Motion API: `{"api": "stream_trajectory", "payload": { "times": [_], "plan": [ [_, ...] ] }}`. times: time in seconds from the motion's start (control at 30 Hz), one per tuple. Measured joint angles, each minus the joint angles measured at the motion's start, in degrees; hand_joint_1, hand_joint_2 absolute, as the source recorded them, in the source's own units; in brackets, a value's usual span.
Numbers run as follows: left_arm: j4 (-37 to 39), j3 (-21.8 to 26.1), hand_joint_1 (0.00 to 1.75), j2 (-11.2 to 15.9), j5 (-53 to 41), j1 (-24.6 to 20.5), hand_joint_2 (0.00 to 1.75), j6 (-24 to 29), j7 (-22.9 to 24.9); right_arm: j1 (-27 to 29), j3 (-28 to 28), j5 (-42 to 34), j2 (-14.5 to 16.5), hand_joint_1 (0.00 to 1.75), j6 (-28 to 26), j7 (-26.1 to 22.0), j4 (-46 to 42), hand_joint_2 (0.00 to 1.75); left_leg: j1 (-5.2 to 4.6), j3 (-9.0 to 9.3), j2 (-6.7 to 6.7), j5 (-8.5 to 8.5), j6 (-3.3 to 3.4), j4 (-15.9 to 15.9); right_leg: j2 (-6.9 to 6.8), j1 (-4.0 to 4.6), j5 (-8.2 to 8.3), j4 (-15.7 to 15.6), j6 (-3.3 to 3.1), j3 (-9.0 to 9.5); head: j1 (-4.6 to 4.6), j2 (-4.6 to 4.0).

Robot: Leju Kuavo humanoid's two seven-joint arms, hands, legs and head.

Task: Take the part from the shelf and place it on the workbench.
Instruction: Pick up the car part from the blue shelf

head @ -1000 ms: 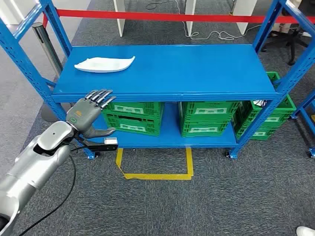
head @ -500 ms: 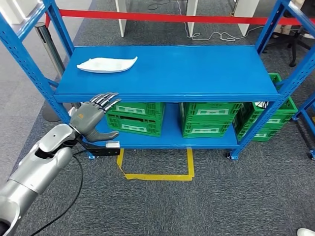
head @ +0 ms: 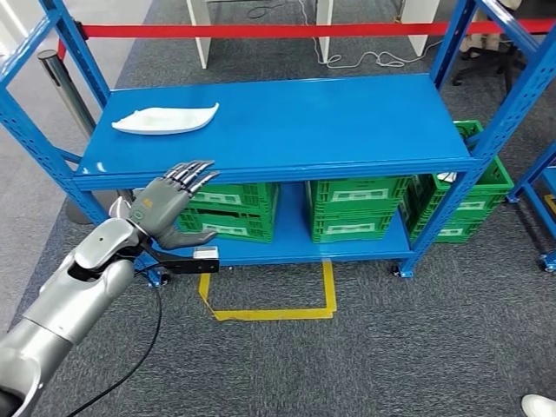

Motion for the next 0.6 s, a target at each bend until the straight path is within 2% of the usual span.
{"api": "stream_trajectory", "payload": {
  "times": [0.03, 0.07, 0.17, 0.2, 0.27, 0.33, 0.37, 0.4, 0.43, 0.5, 0.53, 0.57, 0.6],
  "plan": [
    [0.0, 0.0, 0.00, 0.0, -0.1, -0.2, 0.00, -0.1, 0.0, 0.0, 0.0, 0.1, 0.0, 0.00, 0.0, 0.0, 0.0, 0.00, -0.13, 1.14, -0.12, 1.09, 0.17, -3.0, 0.07, 0.06, 0.00, 0.0, 0.13, -0.06, -0.01, 0.00],
    [0.0, -0.1, 0.00, 0.0, -0.2, -0.4, 0.00, -0.3, 0.0, -0.1, 0.0, 0.2, 0.0, 0.00, 0.0, 0.0, 0.0, 0.00, -0.24, 1.79, -0.23, 1.36, 0.26, -4.8, 0.09, 0.12, 0.05, 0.0, 0.34, -0.23, 0.02, 0.00],
    [0.0, -0.2, 0.00, -0.1, -0.3, -0.7, 0.00, -1.0, 0.1, 0.0, 0.0, 0.5, 0.0, 0.00, -0.1, 0.2, 0.1, 0.00, -0.18, 2.04, -0.29, 1.00, 0.53, -6.1, 0.03, 0.13, 0.19, -0.2, 1.20, -0.75, 0.07, 0.00],
    [0.0, -0.2, 0.00, -0.1, -0.2, -0.7, 0.00, -1.3, 0.1, 0.0, 0.0, 0.6, 0.0, 0.00, -0.2, 0.2, 0.1, 0.00, -0.05, 2.19, -0.24, 1.17, 0.74, -6.5, -0.06, 0.15, -0.34, 0.3, 1.46, -1.07, 0.12, 0.00],
    [0.0, -0.3, 0.00, -0.2, 0.1, -0.9, 0.00, -1.7, 0.2, 0.0, 0.0, 0.8, 0.0, 0.00, -0.3, 0.3, 0.1, 0.00, 0.16, 2.47, -0.09, 1.47, 1.14, -6.9, -0.27, 0.19, -2.99, 4.6, 1.79, -3.10, 0.25, 0.00],
    [0.0, -0.3, 0.00, -0.2, 0.2, -1.0, 0.00, -2.0, 0.3, 0.0, 0.0, 0.8, 0.0, 0.00, -0.4, 0.5, 0.1, 0.00, 0.05, 2.45, -0.04, 1.51, 1.27, -7.0, -0.40, 0.24, -6.16, 11.7, 1.97, -6.28, 0.31, 0.00],
    [0.0, -0.4, 0.00, -0.2, 0.2, -0.9, 0.00, -2.1, 0.3, 0.0, 0.0, 0.9, 0.0, 0.00, -0.4, 0.5, 0.1, 0.00, -0.03, 2.44, -0.04, 1.49, 1.29, -6.9, -0.40, 0.25, -6.83, 14.3, 2.01, -7.55, 0.31, 0.00],
    [0.0, -0.5, 0.00, -0.3, 0.2, -0.9, 0.00, -2.2, 0.3, 0.0, 0.0, 0.9, 0.0, 0.00, -0.4, 0.6, 0.1, 0.00, -0.09, 2.44, -0.05, 1.47, 1.32, -6.9, -0.40, 0.27, -6.61, 15.2, 2.00, -8.08, 0.32, 0.00],
    [0.0, -0.6, 0.00, -0.3, 0.2, -0.9, 0.00, -2.3, 0.4, 0.0, 0.0, 0.9, 0.0, 0.00, -0.4, 0.7, 0.1, 0.00, -0.13, 2.48, -0.06, 1.42, 1.34, -6.9, -0.41, 0.28, -5.42, 14.1, 1.92, -7.64, 0.31, 0.00],
    [0.0, -0.7, 0.00, -0.3, 0.3, -0.9, 0.00, -2.5, 0.4, 0.0, 0.0, 0.9, 0.0, 0.00, -0.4, 0.8, 0.1, 0.00, -0.18, 2.67, -0.08, 1.21, 1.21, -6.8, -0.50, 0.32, -1.71, 7.0, 1.64, -4.23, 0.29, 0.00],
    [0.0, -0.7, 0.00, -0.3, 0.4, -1.0, 0.00, -2.6, 0.5, -0.1, 0.0, 1.0, 0.0, 0.00, -0.4, 0.8, 0.1, 0.00, -0.27, 2.68, -0.09, 1.05, 1.03, -6.7, -0.56, 0.39, -0.49, 3.2, 1.48, -2.26, 0.30, 0.00],
    [0.0, -0.6, 0.00, -0.3, 0.5, -1.1, 0.00, -2.6, 0.6, -0.1, 0.0, 1.0, 0.0, 0.00, -0.4, 0.9, 0.1, 0.00, -0.36, 2.66, -0.09, 0.96, 0.80, -6.6, -0.59, 0.45, 0.12, 0.6, 1.30, -0.85, 0.25, 0.00],
    [0.0, -0.6, 0.00, -0.3, 0.6, -1.1, 0.00, -2.7, 0.7, -0.1, 0.0, 1.0, 0.0, 0.00, -0.4, 1.0, 0.1, 0.00, -0.44, 2.61, -0.09, 0.92, 0.59, -6.6, -0.60, 0.54, -0.05, -0.4, 1.13, -0.22, 0.22, 0.00]
  ]
}}
